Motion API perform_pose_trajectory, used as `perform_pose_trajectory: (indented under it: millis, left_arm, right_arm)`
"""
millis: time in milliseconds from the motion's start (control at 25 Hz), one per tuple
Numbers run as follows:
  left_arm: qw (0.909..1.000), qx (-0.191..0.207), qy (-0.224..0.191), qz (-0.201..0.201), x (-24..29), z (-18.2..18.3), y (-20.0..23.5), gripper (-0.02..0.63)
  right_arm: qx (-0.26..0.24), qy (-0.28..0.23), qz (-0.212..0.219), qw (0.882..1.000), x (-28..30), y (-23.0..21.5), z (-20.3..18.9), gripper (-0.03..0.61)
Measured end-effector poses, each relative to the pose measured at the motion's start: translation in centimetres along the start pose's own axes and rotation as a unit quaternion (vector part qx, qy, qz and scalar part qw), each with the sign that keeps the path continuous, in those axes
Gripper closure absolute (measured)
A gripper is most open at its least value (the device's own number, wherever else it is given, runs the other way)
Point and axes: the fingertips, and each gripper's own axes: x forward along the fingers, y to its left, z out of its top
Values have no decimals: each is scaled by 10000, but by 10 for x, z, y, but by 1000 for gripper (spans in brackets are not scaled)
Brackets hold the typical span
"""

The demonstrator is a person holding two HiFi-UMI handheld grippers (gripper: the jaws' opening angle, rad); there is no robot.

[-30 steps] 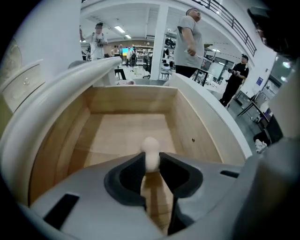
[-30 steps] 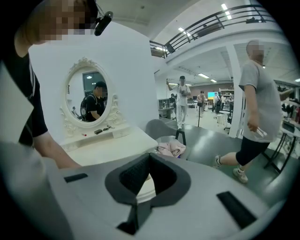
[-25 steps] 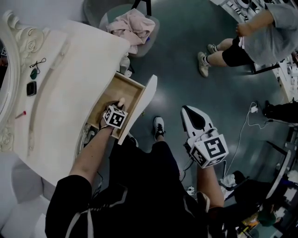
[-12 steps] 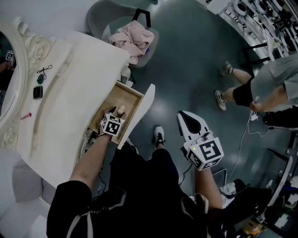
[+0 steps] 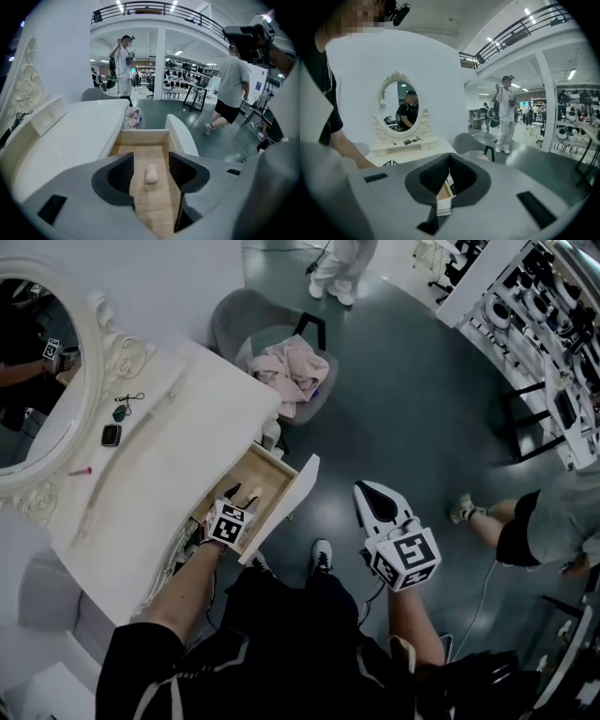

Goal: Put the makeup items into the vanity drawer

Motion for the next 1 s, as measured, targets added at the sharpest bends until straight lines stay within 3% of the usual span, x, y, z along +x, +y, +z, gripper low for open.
perform_pose_trajectory:
  millis: [280, 440, 600, 760, 1000]
  left_arm:
    - [9992, -132, -384, 14, -44, 36, -14, 392]
    - [9957, -273, -877, 124, -75, 63, -22, 393]
    - [9909, -300, -1311, -67, -99, 91, -41, 393]
    - [9832, -305, -1798, 101, -129, 118, -51, 393]
    - [9625, -540, -2633, 358, -185, 164, -57, 394]
  right_arm:
    - [-204, -355, 284, 9988, 9, -13, 37, 572]
    - [-348, -539, 556, 9964, 10, -12, 54, 572]
    - [-446, -679, 745, 9939, 11, -15, 66, 572]
    - [-481, -816, 972, 9907, 14, -14, 80, 572]
    - [-594, -944, 1180, 9867, 15, -18, 99, 573]
